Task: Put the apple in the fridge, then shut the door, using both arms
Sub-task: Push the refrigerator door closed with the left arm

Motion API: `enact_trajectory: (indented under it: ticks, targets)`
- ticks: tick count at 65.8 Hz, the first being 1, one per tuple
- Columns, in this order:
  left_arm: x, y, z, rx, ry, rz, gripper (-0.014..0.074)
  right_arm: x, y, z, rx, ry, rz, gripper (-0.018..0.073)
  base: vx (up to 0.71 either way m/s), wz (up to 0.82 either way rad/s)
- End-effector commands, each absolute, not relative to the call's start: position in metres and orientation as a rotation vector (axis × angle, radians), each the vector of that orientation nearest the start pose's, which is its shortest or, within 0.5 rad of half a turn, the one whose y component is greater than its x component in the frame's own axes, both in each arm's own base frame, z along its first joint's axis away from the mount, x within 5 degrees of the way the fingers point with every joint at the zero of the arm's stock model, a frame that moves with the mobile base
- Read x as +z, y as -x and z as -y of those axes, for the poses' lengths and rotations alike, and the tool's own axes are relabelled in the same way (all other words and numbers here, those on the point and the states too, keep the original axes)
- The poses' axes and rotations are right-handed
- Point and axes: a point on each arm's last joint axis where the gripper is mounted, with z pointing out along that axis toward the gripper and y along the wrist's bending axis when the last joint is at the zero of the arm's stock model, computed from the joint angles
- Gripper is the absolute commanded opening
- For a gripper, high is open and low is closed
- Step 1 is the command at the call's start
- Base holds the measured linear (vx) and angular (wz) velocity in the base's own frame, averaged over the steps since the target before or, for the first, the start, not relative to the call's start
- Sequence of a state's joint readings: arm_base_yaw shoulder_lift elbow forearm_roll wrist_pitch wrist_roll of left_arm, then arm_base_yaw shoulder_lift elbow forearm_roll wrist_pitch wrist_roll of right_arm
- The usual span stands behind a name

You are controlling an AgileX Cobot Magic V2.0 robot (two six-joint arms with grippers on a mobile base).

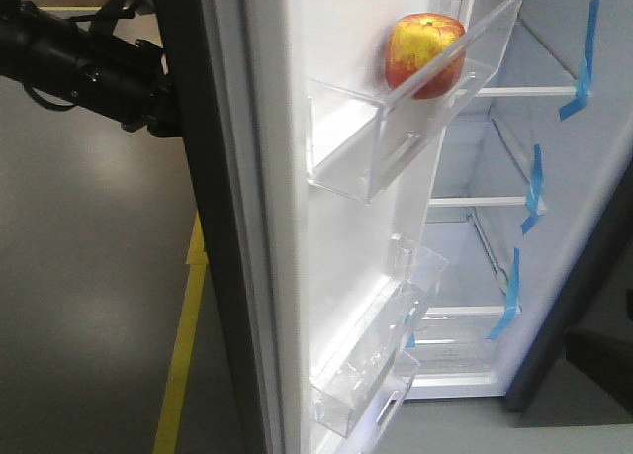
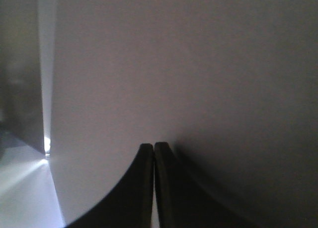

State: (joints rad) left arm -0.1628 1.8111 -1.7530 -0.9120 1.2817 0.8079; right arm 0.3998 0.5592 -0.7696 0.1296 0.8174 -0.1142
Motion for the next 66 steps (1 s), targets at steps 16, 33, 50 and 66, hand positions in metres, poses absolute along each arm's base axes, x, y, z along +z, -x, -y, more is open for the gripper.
enact_trajectory:
  ticks: [16, 33, 50, 66]
  targets:
    - [0.400, -0.353, 0.181, -1.052, -0.876, -1.975, -0.0006, 0.369, -0.084, -0.045, 0.334, 0.478, -1.952, 0.0434, 0.00, 0.00]
    - [0.403, -0.338, 0.219, -1.064, -0.915, -1.914, -0.0006, 0.369, -0.084, -0.045, 0.334, 0.478, -1.952, 0.0434, 0.00, 0.00]
    - [0.407, -0.323, 0.252, -1.061, -0.928, -1.844, -0.0006, 0.369, -0.084, -0.045, 0.334, 0.478, -1.952, 0.0434, 0.00, 0.00]
    - [0.410, -0.309, 0.276, -1.070, -0.941, -1.795, -0.0006, 0.369, -0.084, -0.045, 0.334, 0.478, -1.952, 0.0434, 0.00, 0.00]
